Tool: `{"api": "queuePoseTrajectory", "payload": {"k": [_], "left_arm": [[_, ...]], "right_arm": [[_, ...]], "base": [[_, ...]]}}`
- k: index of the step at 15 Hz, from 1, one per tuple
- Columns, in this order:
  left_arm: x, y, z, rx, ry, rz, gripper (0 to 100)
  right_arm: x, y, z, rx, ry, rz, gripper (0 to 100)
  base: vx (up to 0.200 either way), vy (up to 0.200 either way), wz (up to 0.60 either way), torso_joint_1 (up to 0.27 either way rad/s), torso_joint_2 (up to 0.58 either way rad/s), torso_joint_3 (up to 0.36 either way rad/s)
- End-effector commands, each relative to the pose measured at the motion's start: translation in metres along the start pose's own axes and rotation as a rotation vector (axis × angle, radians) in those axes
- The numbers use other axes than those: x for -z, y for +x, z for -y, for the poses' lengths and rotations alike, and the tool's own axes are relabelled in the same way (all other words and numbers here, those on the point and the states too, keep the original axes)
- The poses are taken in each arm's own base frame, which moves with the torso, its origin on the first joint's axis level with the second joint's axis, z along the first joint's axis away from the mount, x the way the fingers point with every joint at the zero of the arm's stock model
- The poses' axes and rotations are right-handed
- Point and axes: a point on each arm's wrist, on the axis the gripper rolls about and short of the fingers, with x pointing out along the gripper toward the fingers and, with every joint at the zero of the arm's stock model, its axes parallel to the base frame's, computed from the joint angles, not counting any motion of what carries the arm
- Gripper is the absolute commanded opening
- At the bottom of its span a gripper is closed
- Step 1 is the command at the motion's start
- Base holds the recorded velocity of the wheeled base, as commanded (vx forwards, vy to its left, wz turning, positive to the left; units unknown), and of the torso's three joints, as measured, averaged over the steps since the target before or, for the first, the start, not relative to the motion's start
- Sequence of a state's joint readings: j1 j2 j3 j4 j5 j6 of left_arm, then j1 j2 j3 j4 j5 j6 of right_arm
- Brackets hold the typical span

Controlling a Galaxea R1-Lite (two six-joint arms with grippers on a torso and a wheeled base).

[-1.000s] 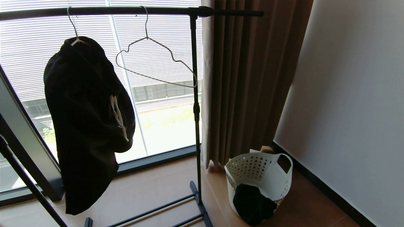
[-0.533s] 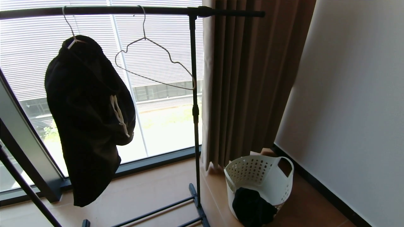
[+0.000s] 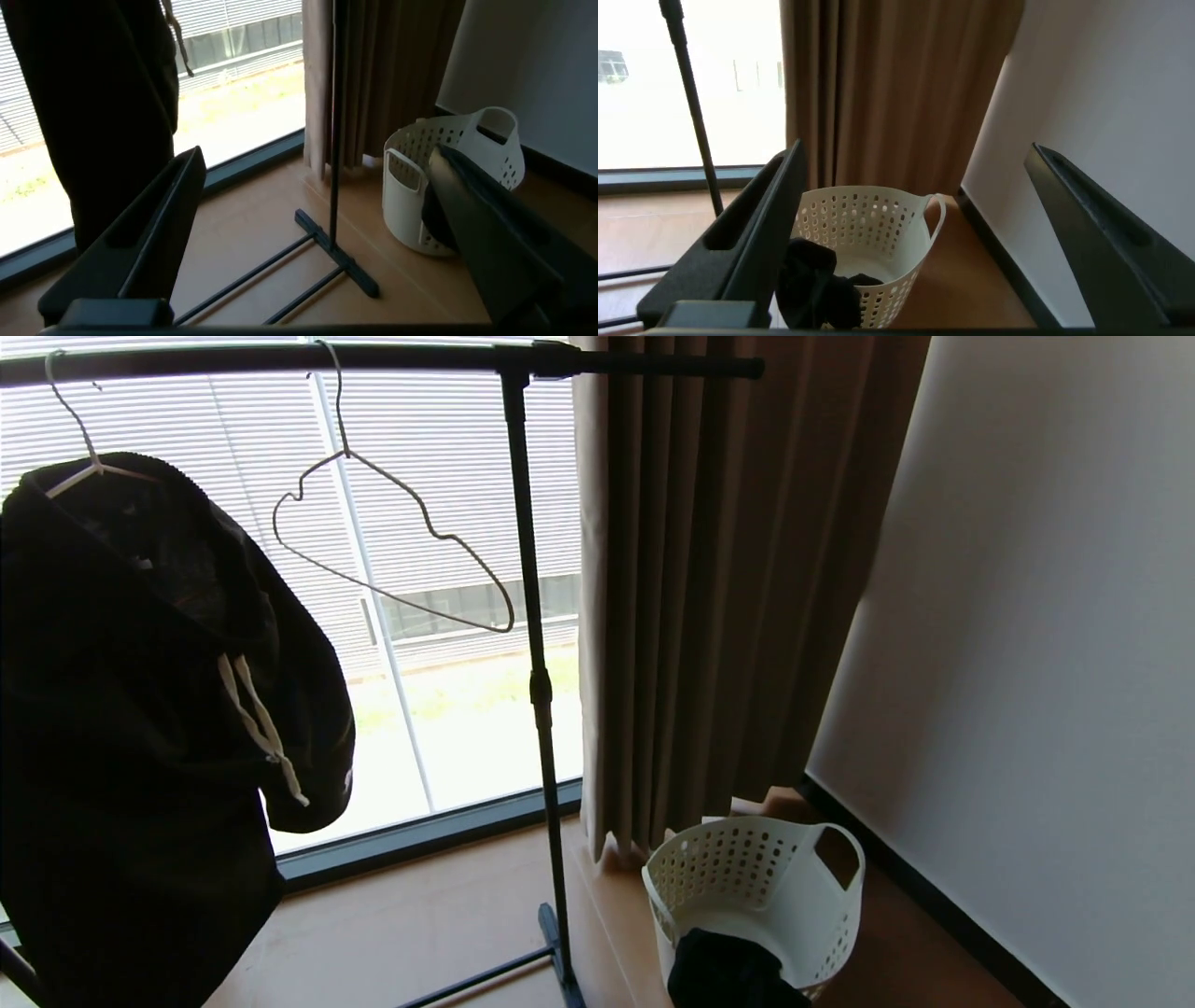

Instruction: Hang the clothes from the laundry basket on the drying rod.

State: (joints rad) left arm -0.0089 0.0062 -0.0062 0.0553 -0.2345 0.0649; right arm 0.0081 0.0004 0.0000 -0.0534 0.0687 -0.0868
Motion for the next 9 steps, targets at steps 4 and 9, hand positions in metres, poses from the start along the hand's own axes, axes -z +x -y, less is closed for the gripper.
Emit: {"api": "queuePoseTrajectory", "payload": {"k": [4,9], "left_arm": [[0.0000,0.0001,-0.0001,-0.001,0.001,-0.001,100],[0.0000,0.0001,0.0000,0.001,0.002,-0.001,100]], "right_arm": [[0.0000,0.0000,0.0000,0.000,-0.002,0.001,100],[0.0000,0.0000,0.0000,0.000,-0.001,0.001,100]], "base": [[0.000,0.000,0.00,0.000,0.00,0.000],[0.000,0.000,0.00,-0.040,0.22,0.180]]}}
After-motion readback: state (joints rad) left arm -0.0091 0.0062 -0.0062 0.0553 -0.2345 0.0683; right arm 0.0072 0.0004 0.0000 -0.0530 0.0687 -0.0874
